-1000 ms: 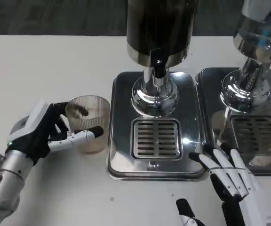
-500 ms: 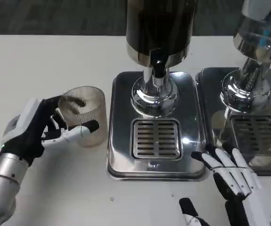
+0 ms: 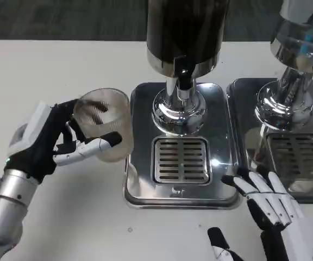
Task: Grasp the cup under the faucet to collect the drink, then remove the cup.
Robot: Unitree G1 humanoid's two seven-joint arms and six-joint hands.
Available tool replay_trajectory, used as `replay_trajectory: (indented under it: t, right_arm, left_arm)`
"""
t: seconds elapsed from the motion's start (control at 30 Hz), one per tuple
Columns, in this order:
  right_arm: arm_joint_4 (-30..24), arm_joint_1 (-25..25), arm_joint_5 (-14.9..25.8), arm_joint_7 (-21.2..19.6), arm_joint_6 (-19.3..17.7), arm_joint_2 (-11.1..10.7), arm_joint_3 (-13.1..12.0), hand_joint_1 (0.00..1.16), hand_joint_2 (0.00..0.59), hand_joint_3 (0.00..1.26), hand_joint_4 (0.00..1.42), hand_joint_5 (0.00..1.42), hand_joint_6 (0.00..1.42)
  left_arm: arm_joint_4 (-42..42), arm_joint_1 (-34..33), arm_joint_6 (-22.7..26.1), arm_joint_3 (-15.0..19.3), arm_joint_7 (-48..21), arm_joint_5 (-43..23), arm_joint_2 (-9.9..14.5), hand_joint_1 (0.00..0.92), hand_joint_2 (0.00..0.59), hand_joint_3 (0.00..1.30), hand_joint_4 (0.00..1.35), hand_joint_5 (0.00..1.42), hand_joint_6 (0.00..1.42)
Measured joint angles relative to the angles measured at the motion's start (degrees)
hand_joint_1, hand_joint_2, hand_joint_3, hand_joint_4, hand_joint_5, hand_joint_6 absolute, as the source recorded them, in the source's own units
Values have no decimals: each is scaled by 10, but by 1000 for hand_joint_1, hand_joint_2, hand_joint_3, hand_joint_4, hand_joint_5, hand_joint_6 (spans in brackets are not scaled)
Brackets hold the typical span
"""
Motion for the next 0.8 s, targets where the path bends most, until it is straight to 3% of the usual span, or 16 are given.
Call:
replay_trajectory:
  t: [0.27, 0.8]
  right_arm:
    - [-1, 9, -2, -2, 0, 9, 0, 385, 374, 263, 162, 86, 213]
    - [-2, 27, -5, -12, 0, 28, 4, 385, 374, 263, 164, 108, 228]
  left_arm:
    - [18, -34, 29, -36, -4, 28, -31, 315, 130, 568, 685, 931, 1147]
    - [48, -73, 65, -80, -4, 57, -63, 315, 131, 568, 685, 921, 1141]
